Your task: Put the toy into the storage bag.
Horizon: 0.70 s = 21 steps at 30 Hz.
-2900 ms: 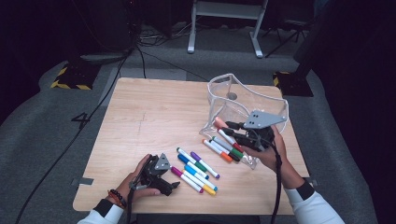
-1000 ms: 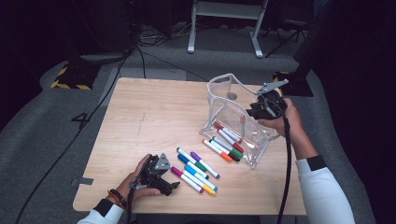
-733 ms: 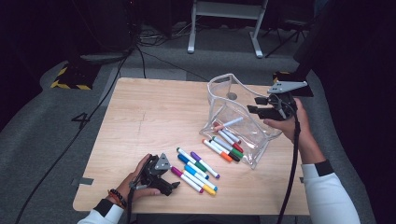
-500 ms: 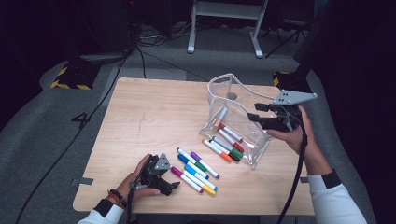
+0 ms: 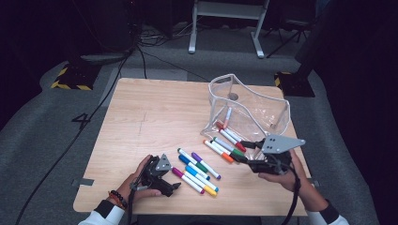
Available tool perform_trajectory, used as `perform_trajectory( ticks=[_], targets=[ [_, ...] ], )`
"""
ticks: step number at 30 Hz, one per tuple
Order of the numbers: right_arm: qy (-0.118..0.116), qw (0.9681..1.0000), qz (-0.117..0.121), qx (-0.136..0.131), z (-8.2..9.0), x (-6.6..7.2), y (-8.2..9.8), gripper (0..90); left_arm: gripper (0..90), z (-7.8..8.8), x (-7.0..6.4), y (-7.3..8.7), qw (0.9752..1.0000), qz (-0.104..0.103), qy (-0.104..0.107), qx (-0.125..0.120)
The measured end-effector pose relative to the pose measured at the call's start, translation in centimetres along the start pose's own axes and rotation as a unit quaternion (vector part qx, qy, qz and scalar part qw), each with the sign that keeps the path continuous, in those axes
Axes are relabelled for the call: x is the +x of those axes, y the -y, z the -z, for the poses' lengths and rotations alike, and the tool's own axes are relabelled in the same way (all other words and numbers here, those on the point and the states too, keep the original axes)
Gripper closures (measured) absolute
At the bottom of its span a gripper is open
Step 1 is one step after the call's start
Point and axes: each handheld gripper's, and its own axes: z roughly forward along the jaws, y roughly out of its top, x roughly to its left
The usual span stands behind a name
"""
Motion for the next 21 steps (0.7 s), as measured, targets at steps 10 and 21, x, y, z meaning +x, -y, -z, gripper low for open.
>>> perform_trajectory(
  ticks=[10,21],
  targets=[
    [-0.014,0.9963,-0.028,0.080,-7.3,0.6,6.0,44.3,0.4,0.0,0.0,0.0,1.0000,0.000,0.000,0.000],
    [0.055,0.9906,-0.043,0.118,-11.7,0.3,7.5,45.1,0.5,0.0,-0.1,0.1,1.0000,0.003,0.001,0.000]
  ],
)
